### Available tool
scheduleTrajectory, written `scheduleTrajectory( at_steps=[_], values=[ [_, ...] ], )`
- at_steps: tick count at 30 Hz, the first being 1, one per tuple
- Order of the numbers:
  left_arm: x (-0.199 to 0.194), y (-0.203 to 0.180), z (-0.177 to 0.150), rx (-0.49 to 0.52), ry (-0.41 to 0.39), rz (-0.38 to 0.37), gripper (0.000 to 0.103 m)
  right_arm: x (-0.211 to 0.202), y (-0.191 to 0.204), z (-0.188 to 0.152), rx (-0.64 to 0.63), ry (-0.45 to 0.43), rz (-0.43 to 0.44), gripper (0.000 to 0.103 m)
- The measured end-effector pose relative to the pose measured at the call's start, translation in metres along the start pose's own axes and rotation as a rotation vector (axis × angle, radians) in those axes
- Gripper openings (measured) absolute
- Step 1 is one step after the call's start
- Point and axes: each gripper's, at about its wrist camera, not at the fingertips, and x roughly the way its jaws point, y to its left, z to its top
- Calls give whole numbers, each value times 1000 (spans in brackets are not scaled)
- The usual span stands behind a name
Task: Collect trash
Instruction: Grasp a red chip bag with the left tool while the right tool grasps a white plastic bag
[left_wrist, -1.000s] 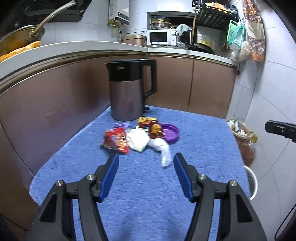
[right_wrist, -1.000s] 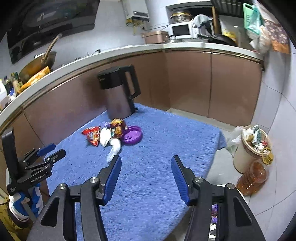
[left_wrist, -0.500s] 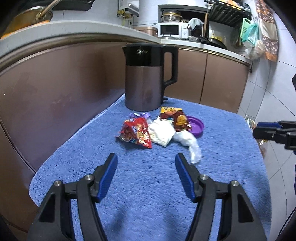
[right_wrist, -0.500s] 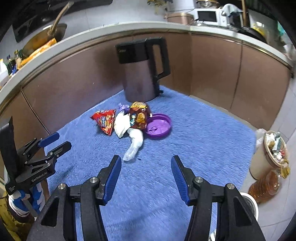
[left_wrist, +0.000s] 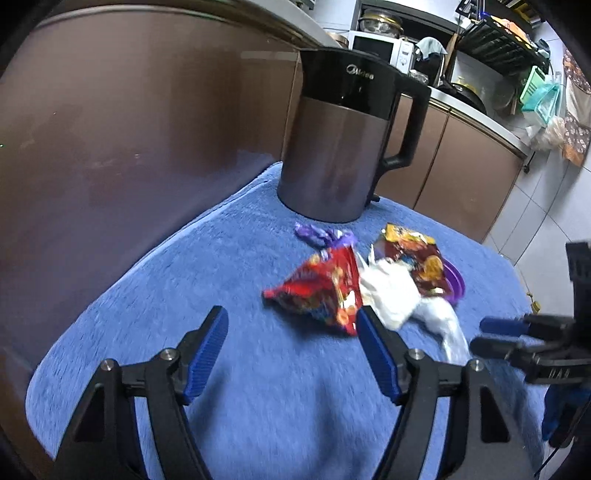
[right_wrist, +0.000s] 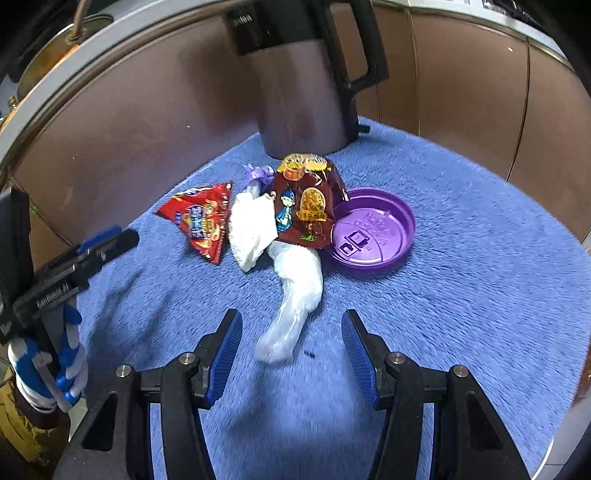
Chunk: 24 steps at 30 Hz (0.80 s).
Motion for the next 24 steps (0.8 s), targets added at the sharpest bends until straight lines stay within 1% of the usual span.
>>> scheduleTrajectory(
  at_steps=[4,5,6,10,11,12,13,14,15,16,19,20,24],
  values=[
    [25,-5,18,18,9,12,70,16,-7,6,26,14,13,53],
    [35,-6,23,22,23,19,70,19,-8,7,30,17,14,53],
    [41,-6,25,18,32,21,70,23,-9,8,35,21,14,53],
    [66,-1,26,-30,88,-8,68,36,-11,13,43,40,17,53],
    [68,1,24,-39,96,-12,61,37,-12,13,44,40,15,53],
    [70,1,23,-43,104,-17,55,38,-12,13,45,36,15,53],
    [72,1,21,-47,115,-23,45,38,-11,13,45,35,15,48],
    [73,1,19,-50,125,-31,41,38,-10,14,42,33,17,43],
    [72,1,17,-52,127,-37,38,39,-9,14,38,34,20,32],
    [70,1,15,-53,132,-46,30,39,-7,13,33,38,23,25],
    [59,0,9,-55,136,-58,20,35,-2,5,14,41,25,21],
    [53,-1,6,-47,133,-60,8,32,0,2,9,40,23,21],
    [28,-9,-5,-20,118,-50,8,9,6,-14,-9,27,30,19]
  ],
)
